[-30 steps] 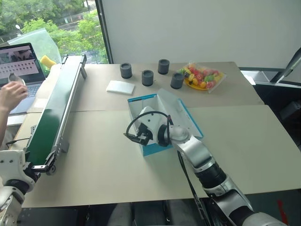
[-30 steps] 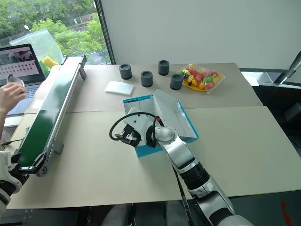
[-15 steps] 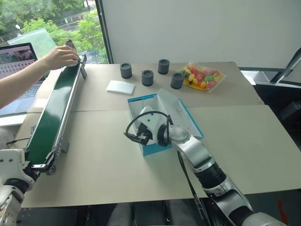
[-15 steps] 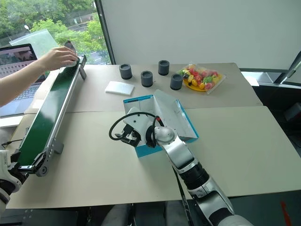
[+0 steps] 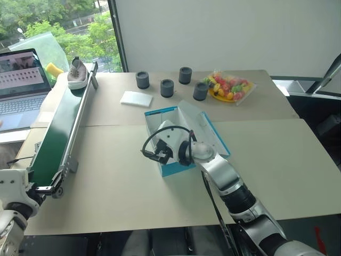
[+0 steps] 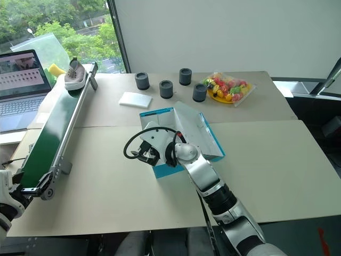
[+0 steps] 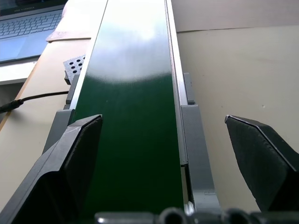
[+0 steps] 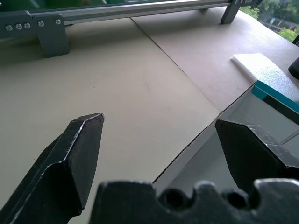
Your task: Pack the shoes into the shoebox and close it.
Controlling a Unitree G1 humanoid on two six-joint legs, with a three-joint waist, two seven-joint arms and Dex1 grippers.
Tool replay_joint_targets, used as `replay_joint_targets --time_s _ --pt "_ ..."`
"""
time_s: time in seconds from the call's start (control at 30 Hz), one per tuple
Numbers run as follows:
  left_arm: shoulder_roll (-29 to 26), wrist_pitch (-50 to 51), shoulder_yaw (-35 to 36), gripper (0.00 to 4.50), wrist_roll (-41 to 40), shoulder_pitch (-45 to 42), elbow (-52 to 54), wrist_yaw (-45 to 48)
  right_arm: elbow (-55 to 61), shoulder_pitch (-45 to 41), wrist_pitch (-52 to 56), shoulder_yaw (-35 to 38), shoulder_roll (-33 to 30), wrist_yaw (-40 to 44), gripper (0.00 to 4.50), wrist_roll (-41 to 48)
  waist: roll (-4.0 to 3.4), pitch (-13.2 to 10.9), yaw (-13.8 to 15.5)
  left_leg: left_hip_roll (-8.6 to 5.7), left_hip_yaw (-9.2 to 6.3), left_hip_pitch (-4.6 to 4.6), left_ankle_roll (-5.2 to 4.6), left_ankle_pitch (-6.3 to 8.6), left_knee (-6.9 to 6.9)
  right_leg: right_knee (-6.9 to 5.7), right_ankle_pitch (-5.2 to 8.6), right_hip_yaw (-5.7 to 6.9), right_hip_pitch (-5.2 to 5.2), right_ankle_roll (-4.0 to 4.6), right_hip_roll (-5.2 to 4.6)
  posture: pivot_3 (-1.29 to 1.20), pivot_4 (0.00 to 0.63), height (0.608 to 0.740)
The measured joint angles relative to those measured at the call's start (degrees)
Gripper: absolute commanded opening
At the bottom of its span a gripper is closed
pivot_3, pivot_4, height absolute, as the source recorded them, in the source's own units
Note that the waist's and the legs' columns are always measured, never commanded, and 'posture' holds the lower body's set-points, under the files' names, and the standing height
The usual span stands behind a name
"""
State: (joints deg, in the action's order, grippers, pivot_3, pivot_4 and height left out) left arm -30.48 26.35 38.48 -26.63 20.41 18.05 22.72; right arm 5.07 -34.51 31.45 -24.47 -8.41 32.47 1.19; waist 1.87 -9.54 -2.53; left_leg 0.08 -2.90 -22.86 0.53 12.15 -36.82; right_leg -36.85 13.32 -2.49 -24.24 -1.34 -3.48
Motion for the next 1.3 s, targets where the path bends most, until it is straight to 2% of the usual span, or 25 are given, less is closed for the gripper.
replay_joint_targets --time_s 1.3 --pt "1.45 -1.05 -0.03 4.50 2.09 -2.21 -1.87 -1.95 -1.88 -0.35 -0.48 0.15 0.16 -0.09 4.45 -0.67 0.00 0.00 0.00 -0.01 0.00 0.00 0.00 0.00 0.00 -0.01 0.00 0.00 0.00 0.00 0.00 0.00 0.150 0.737"
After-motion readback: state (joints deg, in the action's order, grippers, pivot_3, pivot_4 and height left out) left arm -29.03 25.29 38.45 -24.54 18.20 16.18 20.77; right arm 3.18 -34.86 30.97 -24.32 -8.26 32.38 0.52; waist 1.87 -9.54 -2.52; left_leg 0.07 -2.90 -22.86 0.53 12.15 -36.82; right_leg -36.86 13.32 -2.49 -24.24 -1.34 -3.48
